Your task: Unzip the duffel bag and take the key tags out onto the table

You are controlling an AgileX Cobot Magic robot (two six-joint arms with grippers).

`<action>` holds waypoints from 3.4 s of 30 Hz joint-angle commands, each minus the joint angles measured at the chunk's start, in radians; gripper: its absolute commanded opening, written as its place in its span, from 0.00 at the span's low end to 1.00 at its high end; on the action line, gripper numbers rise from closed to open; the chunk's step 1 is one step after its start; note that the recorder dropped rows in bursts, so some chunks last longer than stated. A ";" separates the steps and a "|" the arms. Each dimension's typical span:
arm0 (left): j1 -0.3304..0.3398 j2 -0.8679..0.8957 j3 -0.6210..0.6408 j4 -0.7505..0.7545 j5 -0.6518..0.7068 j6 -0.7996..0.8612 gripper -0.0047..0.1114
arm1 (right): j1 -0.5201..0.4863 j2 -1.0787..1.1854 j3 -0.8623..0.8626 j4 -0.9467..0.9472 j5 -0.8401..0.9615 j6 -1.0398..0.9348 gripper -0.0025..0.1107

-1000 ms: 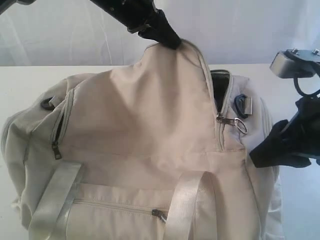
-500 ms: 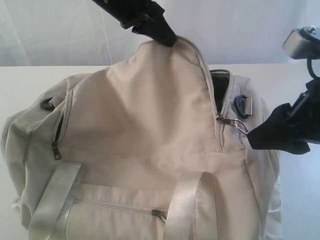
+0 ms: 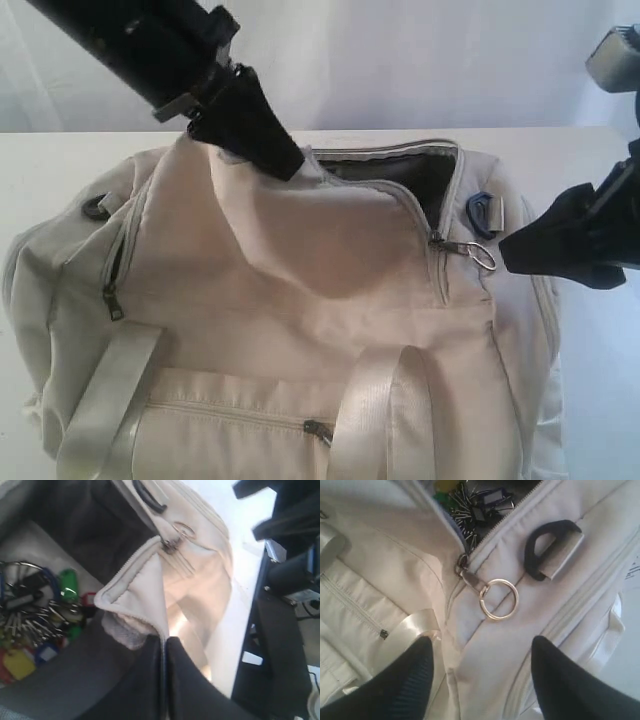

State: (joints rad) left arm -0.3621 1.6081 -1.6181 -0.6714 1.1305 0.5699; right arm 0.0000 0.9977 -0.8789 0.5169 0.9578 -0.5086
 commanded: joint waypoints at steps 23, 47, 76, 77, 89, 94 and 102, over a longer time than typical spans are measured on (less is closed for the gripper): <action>-0.248 -0.358 0.769 -0.158 -0.053 0.016 0.04 | 0.092 0.104 -0.008 0.563 0.008 -0.276 0.27; -0.248 -0.514 0.664 0.180 -0.034 -0.142 0.52 | 0.599 0.506 -0.010 0.571 -0.222 -0.280 0.27; -0.126 -0.205 0.318 0.464 -0.531 -0.411 0.48 | 0.721 0.196 -0.160 -0.208 -0.190 0.286 0.41; -0.126 -0.175 0.290 0.445 -0.504 -0.384 0.47 | 0.721 0.201 -0.160 -0.218 -0.217 0.290 0.40; -0.126 -0.032 0.211 0.447 0.058 -0.251 0.22 | 0.721 0.461 -0.160 -0.299 -0.279 0.296 0.32; -0.126 -0.093 0.292 0.459 0.091 -0.256 0.22 | 0.721 0.463 -0.160 -0.313 -0.038 0.310 0.32; -0.126 -0.183 0.586 0.530 0.076 -0.317 0.22 | 0.721 0.460 -0.156 -0.405 0.211 0.408 0.32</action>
State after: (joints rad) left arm -0.4897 1.4581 -1.0941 -0.1496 1.1272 0.2745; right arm 0.7264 1.4685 -1.0353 0.1591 1.1437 -0.1394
